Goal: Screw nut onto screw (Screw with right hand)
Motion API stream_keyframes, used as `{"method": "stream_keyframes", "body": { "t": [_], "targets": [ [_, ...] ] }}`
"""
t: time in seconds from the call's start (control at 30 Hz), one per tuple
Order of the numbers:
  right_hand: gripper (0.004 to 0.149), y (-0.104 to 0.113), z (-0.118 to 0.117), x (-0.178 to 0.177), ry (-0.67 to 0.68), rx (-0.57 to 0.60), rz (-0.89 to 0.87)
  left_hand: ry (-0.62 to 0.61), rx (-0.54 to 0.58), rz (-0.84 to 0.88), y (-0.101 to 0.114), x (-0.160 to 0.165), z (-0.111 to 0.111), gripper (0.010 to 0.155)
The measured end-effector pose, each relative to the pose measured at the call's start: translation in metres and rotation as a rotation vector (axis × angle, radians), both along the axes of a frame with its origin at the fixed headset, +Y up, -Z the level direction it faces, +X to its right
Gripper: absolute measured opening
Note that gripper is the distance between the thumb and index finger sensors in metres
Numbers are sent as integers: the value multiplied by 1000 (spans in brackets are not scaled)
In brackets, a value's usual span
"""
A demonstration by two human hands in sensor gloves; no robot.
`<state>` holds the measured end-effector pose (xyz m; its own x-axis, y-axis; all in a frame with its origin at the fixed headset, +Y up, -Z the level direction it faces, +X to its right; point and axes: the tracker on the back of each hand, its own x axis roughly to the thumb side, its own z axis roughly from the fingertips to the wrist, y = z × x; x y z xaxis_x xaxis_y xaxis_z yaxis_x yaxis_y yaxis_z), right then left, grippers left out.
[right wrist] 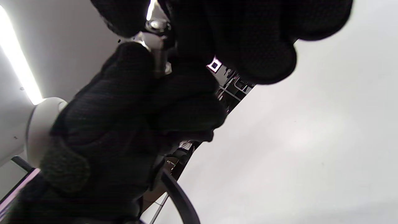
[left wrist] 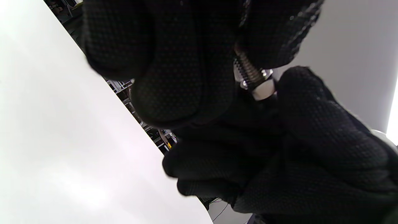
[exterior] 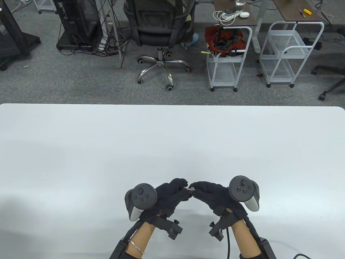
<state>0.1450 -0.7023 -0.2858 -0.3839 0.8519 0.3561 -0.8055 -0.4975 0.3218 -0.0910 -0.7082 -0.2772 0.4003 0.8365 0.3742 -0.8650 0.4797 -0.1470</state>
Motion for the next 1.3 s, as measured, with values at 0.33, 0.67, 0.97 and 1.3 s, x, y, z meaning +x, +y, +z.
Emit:
{"method": "stream_keyframes", "body": {
  "t": [0.33,0.67,0.97,1.3],
  "targets": [
    [52,-1,0,-1,3,-15,-34,-5,4,-5,-1,1,0,48],
    [57,1,1,-2,36,-5,-15,0,-6,4,-1,0,0,48],
    [53,3,2,-4,45,22,12,-3,-1,1,0,1,0,48],
    [51,3,1,-6,47,39,40,-1,1,-8,0,0,0,48]
  ]
}}
